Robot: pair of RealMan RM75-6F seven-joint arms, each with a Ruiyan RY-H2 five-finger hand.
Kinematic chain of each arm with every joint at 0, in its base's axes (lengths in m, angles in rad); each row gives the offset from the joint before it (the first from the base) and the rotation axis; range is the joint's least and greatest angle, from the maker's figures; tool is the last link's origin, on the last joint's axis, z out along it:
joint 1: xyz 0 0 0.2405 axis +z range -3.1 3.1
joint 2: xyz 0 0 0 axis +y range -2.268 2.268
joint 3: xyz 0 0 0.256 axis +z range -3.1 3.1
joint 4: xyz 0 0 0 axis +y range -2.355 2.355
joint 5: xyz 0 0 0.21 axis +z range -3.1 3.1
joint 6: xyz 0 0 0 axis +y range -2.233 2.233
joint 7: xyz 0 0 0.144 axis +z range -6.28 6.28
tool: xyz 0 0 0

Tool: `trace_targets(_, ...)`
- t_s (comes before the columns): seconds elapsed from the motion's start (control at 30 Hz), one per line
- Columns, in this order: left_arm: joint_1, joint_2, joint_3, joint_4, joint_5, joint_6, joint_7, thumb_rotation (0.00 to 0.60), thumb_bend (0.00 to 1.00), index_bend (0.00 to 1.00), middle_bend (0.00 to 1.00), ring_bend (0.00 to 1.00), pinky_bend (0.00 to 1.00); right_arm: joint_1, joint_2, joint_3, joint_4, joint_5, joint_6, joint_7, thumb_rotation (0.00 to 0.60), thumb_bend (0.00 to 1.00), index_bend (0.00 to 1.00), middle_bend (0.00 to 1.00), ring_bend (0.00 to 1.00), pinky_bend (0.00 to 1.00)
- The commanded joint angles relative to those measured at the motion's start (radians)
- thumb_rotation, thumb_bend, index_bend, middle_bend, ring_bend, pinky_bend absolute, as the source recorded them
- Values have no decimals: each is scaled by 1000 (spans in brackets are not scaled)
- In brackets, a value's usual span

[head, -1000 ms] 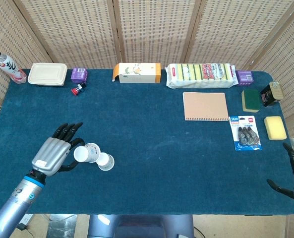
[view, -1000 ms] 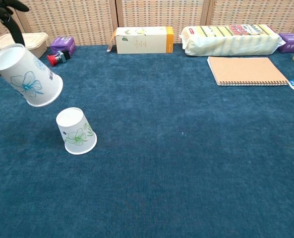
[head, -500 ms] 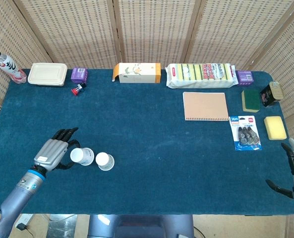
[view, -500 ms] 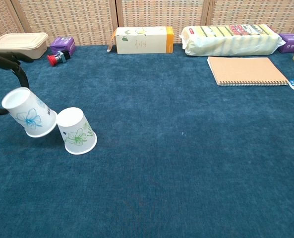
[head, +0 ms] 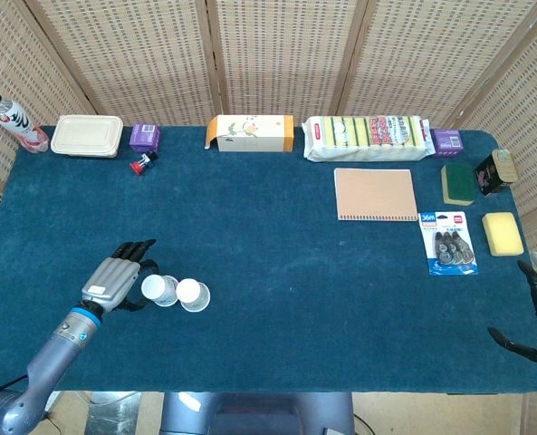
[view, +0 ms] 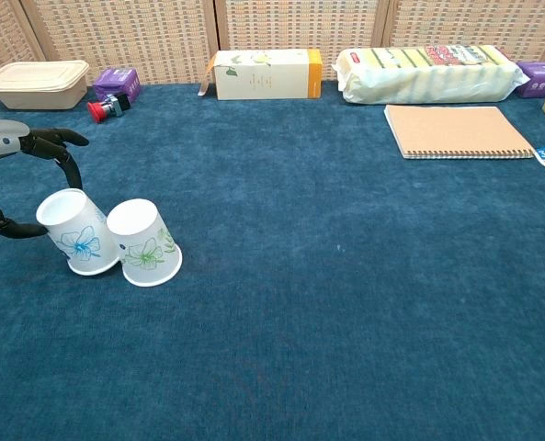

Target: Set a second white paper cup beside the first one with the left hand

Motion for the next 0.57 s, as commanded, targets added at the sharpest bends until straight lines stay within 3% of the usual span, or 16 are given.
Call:
trace_targets(0.03, 2, 5, 2, -11, -7, 5, 8, 600, 235, 168, 0, 0, 0, 0, 0, 0, -1, -1, 1, 0, 600, 63, 29, 0, 0, 0)
trace_targets(0.2, 19, 24, 8, -31, 25, 27, -6, 600, 212, 15, 0, 0, 0, -2, -1, 0, -2, -5, 6, 2, 600, 64, 29, 0, 0, 0)
trace_targets(0.4, 89, 70, 29, -59, 198, 142, -88, 600, 205, 0, 0, 0, 0, -1, -1, 1, -1, -3, 5, 3, 600, 64, 29, 0, 0, 0)
trace_targets(0.57, 202, 112, 72, -17, 343, 319, -151, 600, 203, 0, 0, 0, 0, 1, -4, 2, 4, 5, -1, -1, 600, 64, 29, 0, 0, 0)
